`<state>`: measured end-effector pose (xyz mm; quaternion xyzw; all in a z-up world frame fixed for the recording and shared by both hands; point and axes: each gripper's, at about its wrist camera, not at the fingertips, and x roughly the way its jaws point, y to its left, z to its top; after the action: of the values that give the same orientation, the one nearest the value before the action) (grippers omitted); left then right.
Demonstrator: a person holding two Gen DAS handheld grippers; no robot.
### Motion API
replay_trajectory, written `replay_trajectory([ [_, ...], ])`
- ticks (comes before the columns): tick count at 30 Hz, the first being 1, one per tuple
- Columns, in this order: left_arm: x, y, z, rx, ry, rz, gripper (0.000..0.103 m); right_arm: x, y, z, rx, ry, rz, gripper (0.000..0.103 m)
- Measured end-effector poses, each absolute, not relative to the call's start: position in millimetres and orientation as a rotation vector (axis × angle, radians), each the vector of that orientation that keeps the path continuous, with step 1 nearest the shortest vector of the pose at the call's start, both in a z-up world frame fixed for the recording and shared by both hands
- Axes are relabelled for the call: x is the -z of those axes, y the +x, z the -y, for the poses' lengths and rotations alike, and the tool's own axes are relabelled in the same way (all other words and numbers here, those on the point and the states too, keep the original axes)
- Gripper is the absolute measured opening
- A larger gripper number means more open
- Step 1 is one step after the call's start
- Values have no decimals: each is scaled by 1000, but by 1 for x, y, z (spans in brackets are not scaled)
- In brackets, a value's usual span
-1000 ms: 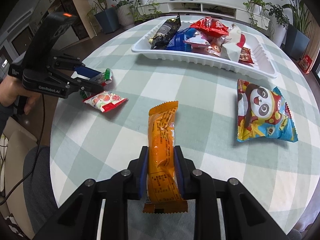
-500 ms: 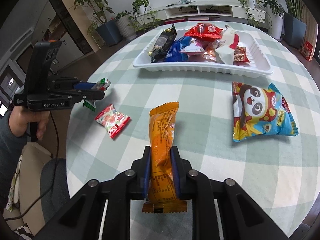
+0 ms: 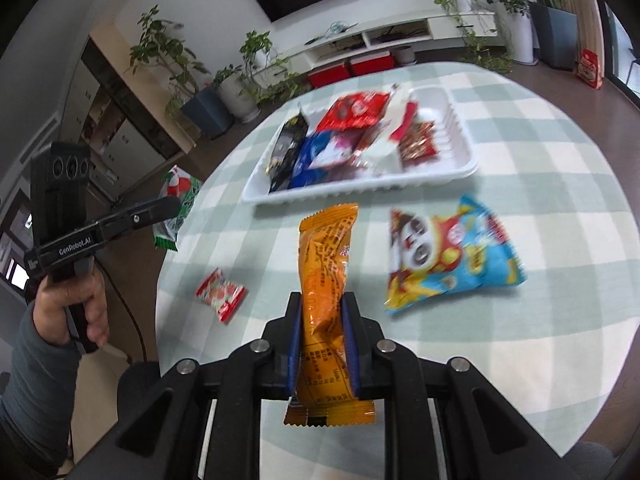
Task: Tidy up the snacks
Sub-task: 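Carry the nut bag and the orange bar over the tray with both tools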
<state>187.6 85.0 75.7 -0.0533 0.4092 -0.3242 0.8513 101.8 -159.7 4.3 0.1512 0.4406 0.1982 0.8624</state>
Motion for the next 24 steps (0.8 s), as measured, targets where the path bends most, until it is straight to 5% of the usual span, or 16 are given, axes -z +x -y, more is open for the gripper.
replay_trajectory([
  [15, -122, 256, -52, 666, -203, -774, 28, -81, 170, 208, -374, 345, -746, 20],
  [24, -93, 313, -44, 592, -239, -831, 28, -70, 250, 202, -345, 333, -780, 20],
])
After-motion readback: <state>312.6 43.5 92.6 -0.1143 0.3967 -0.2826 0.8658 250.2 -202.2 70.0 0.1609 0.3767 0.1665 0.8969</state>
